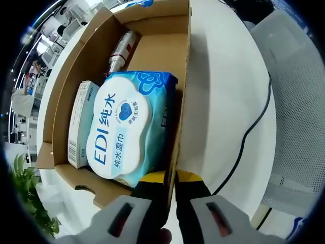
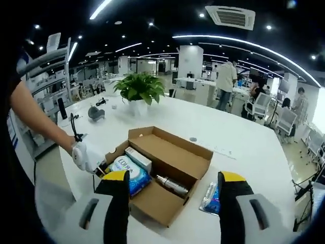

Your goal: Operate the shoe box by opening the lid, removing the specified soft item, and placing it in the target area until the item is outside and the box remains undamaged.

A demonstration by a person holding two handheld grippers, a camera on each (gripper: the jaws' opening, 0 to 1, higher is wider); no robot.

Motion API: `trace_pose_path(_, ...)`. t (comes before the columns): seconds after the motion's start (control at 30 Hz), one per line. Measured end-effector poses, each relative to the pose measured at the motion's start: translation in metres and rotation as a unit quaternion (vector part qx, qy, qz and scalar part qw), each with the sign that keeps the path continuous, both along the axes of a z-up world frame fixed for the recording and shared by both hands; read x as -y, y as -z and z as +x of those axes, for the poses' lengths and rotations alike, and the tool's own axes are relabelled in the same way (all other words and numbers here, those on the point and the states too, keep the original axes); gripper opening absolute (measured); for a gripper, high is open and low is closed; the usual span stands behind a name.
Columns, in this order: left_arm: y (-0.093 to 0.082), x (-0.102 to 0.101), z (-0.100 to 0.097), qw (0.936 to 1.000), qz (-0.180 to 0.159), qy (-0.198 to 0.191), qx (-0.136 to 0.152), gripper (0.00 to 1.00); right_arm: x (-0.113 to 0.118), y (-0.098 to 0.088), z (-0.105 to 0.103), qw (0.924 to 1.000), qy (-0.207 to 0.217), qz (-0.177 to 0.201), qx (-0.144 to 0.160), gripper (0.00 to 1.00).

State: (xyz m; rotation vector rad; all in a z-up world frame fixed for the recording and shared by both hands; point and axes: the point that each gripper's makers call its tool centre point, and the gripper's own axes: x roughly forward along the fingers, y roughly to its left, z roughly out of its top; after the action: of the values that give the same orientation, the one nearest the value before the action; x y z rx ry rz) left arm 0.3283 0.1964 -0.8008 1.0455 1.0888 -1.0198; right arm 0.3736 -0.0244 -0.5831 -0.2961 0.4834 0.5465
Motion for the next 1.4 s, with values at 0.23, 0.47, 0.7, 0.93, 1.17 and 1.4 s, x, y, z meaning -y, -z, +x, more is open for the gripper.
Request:
trace_pose_path(0.23, 0.0, 0.0, 0.0, 1.0, -0.001, 0.002, 0.003, 0.04, -0.002, -0.002, 0.003, 0.9995, 0.008, -0.025, 0.018, 0.58)
trace_pose_path(0.47, 0.0, 0.0, 0.001, 1.0, -0.008, 0.0, 0.001, 0.04, -0.011, -0.008, 0.004, 0.9995, 0.018, -0.016, 0.021, 0.65)
trace_pose_path(0.7, 0.001, 0.0, 0.0, 1.0, -0.002, -0.003, -0.008, 0.03, -0.007, 0.009, 0.012, 0.9942, -0.006, -0.107, 0.013, 0.57)
trace_pose_path(0.93, 0.003, 0.0, -0.003, 1.0, -0.003, 0.002, -0.006, 0.03, -0.017, 0.031, 0.004, 0.9905, -0.031, -0.133, -0.005, 0.52)
trace_pose_path(1.17, 0.005, 0.0, -0.004, 0.9999, 0.004, 0.002, -0.011, 0.03, -0.011, 0.044, 0.007, 0.9894, -0.03, -0.141, -0.02, 0.48)
trace_pose_path(1.4, 0.006, -0.001, -0.004, 0.9999, 0.006, 0.001, -0.01, 0.03, -0.011, 0.056, 0.008, 0.9849, -0.049, -0.165, -0.018, 0.45)
